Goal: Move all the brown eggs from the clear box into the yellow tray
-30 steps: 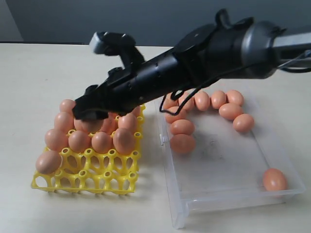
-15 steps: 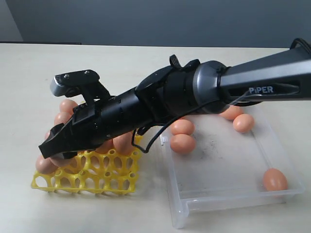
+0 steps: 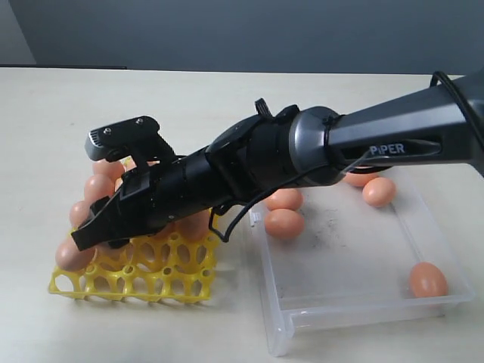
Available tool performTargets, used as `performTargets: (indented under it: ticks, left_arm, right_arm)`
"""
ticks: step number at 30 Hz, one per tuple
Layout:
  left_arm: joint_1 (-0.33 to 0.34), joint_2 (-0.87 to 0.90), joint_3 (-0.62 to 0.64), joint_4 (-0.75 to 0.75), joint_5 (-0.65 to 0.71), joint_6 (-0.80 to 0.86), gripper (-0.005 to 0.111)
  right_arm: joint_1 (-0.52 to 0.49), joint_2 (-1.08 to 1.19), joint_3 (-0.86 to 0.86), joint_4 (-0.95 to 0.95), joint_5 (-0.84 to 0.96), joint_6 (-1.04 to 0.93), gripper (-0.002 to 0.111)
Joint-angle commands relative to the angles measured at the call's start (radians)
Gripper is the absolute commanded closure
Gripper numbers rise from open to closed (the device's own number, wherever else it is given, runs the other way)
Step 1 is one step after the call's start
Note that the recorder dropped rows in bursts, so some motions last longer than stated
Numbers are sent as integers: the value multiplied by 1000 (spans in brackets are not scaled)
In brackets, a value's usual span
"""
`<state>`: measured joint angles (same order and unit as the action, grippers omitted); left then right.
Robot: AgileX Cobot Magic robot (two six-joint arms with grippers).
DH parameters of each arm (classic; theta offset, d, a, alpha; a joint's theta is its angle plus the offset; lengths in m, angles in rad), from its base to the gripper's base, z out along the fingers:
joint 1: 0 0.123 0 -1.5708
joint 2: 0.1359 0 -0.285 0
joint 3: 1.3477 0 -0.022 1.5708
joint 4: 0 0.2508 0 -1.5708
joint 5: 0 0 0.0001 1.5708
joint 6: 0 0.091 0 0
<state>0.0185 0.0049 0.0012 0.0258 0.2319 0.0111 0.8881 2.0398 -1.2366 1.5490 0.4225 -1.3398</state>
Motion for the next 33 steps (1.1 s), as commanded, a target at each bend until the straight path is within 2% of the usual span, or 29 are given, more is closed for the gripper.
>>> performTargets:
  ticks: [1, 5, 6, 11, 14, 30, 33]
  left_arm:
    - [-11, -5, -1, 1, 0, -1, 106]
    - [-11, -5, -1, 1, 0, -1, 106]
    - [-11, -5, -1, 1, 0, -1, 106]
    - [-11, -5, -1, 1, 0, -1, 106]
    - [-11, -5, -1, 1, 0, -1, 106]
    - [-11, -5, -1, 1, 0, -1, 106]
    - [-11, -5, -1, 1, 0, -1, 106]
  right_arm:
    - [4, 12, -7, 6, -2, -20, 108]
    - [4, 25, -7, 6, 10, -21, 107]
    - [4, 25, -7, 6, 10, -26, 104]
    - [4, 27, -22, 6, 16, -45, 73]
    - [4, 27, -28, -3, 16, -51, 64]
    - [4, 27, -28, -79, 16, -55, 63]
    - [4, 27, -28, -81, 16, -55, 56]
